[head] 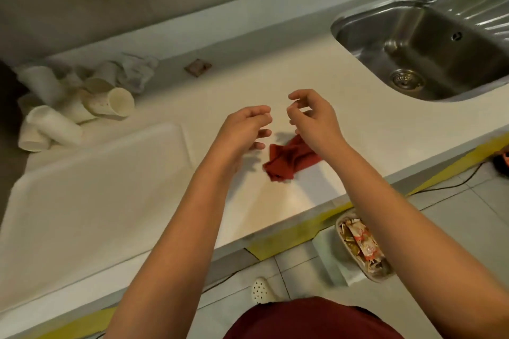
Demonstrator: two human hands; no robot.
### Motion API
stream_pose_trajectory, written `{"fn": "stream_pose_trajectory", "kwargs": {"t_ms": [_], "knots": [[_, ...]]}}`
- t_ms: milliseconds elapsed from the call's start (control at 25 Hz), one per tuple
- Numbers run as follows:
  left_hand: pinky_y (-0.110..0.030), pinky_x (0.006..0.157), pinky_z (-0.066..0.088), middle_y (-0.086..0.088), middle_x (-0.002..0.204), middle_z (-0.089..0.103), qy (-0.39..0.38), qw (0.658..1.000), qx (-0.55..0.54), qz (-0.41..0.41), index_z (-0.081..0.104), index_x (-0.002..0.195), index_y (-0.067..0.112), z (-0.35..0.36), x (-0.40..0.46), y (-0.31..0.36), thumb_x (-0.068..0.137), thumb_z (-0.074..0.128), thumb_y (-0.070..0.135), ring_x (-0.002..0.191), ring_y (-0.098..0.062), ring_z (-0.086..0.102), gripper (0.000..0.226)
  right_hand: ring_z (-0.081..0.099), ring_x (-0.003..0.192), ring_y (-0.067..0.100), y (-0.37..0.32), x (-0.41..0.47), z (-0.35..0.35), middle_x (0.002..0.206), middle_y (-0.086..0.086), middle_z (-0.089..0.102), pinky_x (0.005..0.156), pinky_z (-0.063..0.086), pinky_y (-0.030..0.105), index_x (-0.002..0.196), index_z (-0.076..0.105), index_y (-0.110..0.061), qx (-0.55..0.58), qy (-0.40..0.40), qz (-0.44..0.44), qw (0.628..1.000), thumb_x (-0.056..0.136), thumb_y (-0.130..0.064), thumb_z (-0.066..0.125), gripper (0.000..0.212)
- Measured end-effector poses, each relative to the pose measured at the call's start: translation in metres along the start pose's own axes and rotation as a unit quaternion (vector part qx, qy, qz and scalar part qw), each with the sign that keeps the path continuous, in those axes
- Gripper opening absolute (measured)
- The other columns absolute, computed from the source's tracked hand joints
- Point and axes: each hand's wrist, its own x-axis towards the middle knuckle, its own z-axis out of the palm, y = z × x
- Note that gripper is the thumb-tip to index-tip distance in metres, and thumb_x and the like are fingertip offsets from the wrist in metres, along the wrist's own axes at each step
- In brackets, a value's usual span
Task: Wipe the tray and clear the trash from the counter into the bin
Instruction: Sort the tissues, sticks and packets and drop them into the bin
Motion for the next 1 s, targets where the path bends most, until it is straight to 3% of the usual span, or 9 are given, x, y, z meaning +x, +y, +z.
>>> {"fn": "stream_pose_trajectory", "kwargs": {"t_ms": [280, 400, 520, 720, 880, 1000], "knots": [[-0.022, 0.059, 0.046, 0.005, 0.092, 0.063, 0.075, 0.996, -0.043, 0.022, 0.062, 0.094, 0.024, -0.114, 0.017, 0.004, 0.09, 0.056, 0.015, 0.076, -0.012, 0.061, 0.012, 0.054, 0.064, 0.017, -0.025, 0.03, 0.095, 0.081, -0.008, 0.055, 0.061, 0.046, 0.023, 0.1, 0.056, -0.021, -0.001, -0.042, -0.019, 0.999, 0.088, -0.011, 0.053, 0.016], [-0.023, 0.06, 0.047, 0.003, 0.091, 0.063, 0.107, 0.992, -0.063, 0.026, 0.062, 0.098, 0.021, -0.153, 0.028, 0.001, 0.09, 0.057, 0.012, 0.075, -0.012, 0.061, 0.013, 0.051, 0.058, 0.011, -0.026, 0.041, 0.125, 0.083, -0.006, 0.055, 0.052, 0.041, 0.009, 0.102, 0.057, -0.019, -0.018, -0.064, -0.019, 0.998, 0.089, -0.01, 0.054, 0.016], [-0.022, 0.06, 0.047, 0.005, 0.088, 0.061, 0.132, 0.987, -0.085, 0.024, 0.06, 0.097, 0.021, -0.18, 0.041, -0.002, 0.091, 0.056, 0.011, 0.075, -0.011, 0.06, 0.013, 0.051, 0.057, 0.008, -0.027, 0.055, 0.148, 0.088, -0.002, 0.056, 0.049, 0.037, 0.005, 0.107, 0.058, -0.015, -0.053, -0.095, -0.022, 0.994, 0.089, -0.011, 0.054, 0.019], [-0.021, 0.058, 0.047, 0.005, 0.082, 0.058, 0.183, 0.979, -0.088, 0.025, 0.06, 0.103, 0.017, -0.21, 0.076, -0.003, 0.091, 0.054, 0.009, 0.073, -0.009, 0.058, 0.016, 0.055, 0.082, 0.016, -0.024, 0.09, 0.176, 0.107, 0.006, 0.055, 0.073, 0.045, 0.025, 0.118, 0.056, -0.014, -0.149, -0.14, -0.05, 0.978, 0.09, -0.014, 0.055, 0.028], [-0.023, 0.061, 0.045, -0.001, 0.079, 0.06, 0.241, 0.969, -0.048, 0.01, 0.061, 0.111, 0.012, -0.225, 0.116, -0.004, 0.088, 0.055, 0.009, 0.069, -0.011, 0.054, 0.024, 0.053, 0.106, 0.026, -0.02, 0.133, 0.194, 0.124, 0.013, 0.049, 0.088, 0.043, 0.032, 0.125, 0.053, -0.012, -0.239, -0.184, -0.082, 0.95, 0.09, -0.018, 0.056, 0.036], [-0.025, 0.074, 0.041, -0.017, 0.11, 0.066, 0.283, 0.954, 0.09, 0.037, 0.064, 0.111, 0.01, -0.24, 0.154, -0.001, 0.085, 0.054, 0.008, 0.095, -0.029, 0.061, 0.028, 0.048, 0.117, 0.034, -0.018, 0.17, 0.211, 0.135, 0.016, 0.043, 0.097, 0.039, 0.035, 0.132, 0.049, -0.012, -0.336, -0.206, -0.085, 0.915, 0.091, -0.024, 0.053, 0.043]]}}
